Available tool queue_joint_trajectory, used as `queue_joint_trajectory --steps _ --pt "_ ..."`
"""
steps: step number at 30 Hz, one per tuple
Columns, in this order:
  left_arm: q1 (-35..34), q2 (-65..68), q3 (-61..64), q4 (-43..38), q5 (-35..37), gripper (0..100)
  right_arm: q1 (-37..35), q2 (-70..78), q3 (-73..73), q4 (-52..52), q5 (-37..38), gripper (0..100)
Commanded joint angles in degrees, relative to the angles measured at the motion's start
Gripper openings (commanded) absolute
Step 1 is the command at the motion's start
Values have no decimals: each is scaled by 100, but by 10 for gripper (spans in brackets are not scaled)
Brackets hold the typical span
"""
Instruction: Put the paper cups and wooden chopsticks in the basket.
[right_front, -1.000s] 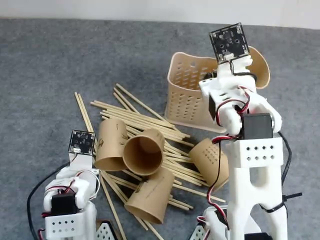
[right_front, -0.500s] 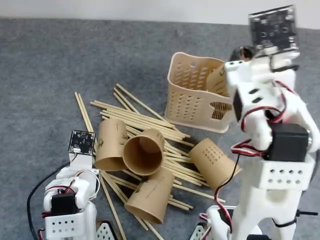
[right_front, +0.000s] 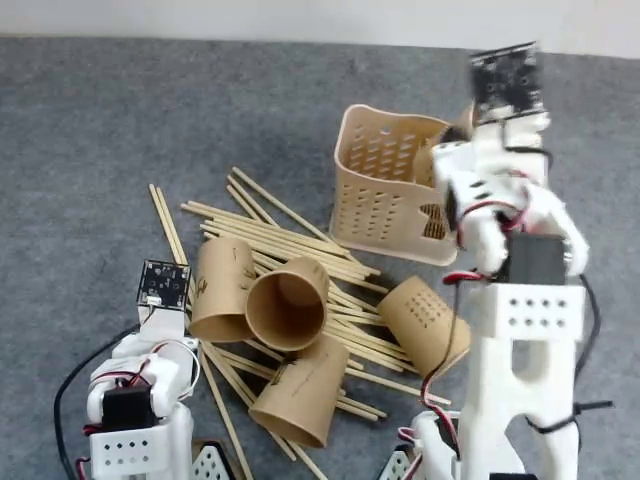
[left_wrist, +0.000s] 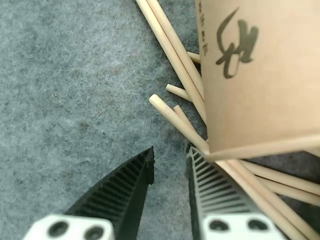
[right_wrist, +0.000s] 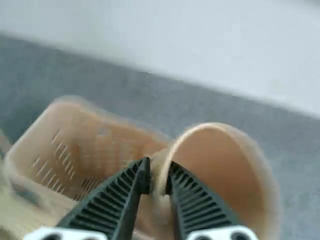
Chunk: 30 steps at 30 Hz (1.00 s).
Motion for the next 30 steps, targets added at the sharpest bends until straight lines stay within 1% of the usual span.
queue_joint_trajectory --steps 1,10,18,24,30 --pt "-13 -4 119 9 44 120 -277 -92 -4 -110 -26 52" --pt "-13 -4 119 9 44 120 -312 -92 -4 4 -18 52" --pt "-13 -4 119 9 44 120 -338 -505 -664 1349 -18 52" --pt "-13 -4 119 9 44 120 -347 -901 -673 2387 -18 55" --pt "-13 -4 119 9 44 120 -374 -954 -664 3354 -18 56"
